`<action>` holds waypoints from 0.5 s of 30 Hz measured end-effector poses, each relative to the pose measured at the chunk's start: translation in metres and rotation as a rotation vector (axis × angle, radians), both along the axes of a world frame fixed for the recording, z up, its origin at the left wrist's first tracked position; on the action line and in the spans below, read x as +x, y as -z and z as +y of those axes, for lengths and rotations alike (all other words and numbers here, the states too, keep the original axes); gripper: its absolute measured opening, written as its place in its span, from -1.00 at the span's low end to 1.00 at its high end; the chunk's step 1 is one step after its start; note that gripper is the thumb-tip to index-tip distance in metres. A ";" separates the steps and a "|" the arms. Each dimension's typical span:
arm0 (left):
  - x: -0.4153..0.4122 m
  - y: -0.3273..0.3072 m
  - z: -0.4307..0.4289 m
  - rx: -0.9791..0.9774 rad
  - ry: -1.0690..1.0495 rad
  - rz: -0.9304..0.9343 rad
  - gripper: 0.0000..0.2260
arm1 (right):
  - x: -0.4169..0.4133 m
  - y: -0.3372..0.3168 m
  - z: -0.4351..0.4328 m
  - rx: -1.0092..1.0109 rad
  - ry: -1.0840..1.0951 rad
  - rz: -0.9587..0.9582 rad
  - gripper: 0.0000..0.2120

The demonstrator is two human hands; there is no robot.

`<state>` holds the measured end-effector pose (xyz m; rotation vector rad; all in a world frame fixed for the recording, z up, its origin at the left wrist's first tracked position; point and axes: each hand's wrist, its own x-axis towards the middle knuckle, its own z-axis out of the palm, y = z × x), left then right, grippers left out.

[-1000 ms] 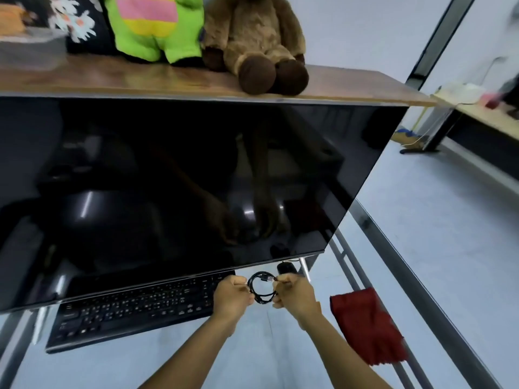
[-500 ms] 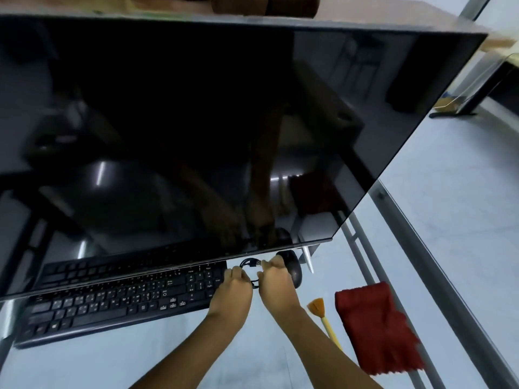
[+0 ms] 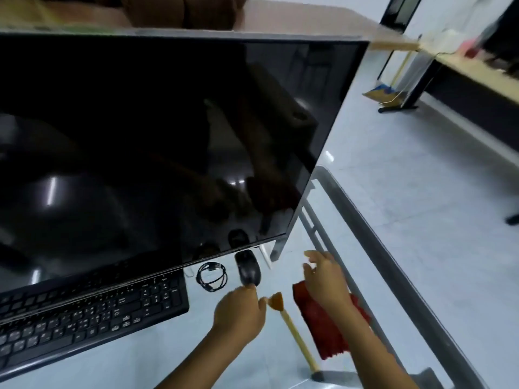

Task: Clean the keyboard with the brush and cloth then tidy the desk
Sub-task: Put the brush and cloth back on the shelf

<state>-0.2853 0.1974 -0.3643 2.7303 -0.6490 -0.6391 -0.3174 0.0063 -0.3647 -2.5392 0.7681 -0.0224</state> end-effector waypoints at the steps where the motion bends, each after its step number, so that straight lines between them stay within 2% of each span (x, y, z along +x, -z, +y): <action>1: -0.004 0.001 -0.013 -0.005 -0.005 0.076 -0.62 | -0.010 0.003 -0.020 -0.025 0.058 0.052 -0.66; 4: -0.015 0.011 -0.045 -0.021 -0.089 0.262 -0.58 | -0.030 0.010 -0.058 -0.097 0.212 0.315 -0.60; 6: -0.023 0.024 -0.060 -0.023 -0.122 0.275 -0.61 | -0.039 0.013 -0.065 -0.079 0.259 0.410 -0.52; 9: -0.028 0.033 -0.076 -0.051 -0.170 0.219 -0.82 | -0.043 0.024 -0.066 0.028 0.254 0.361 -0.56; 12: -0.026 0.033 -0.084 -0.048 -0.272 0.226 -0.83 | -0.043 0.031 -0.065 0.142 0.175 0.301 -0.60; 15: -0.020 0.031 -0.085 -0.103 -0.349 0.242 -0.84 | -0.041 0.028 -0.064 0.138 0.048 0.217 -0.62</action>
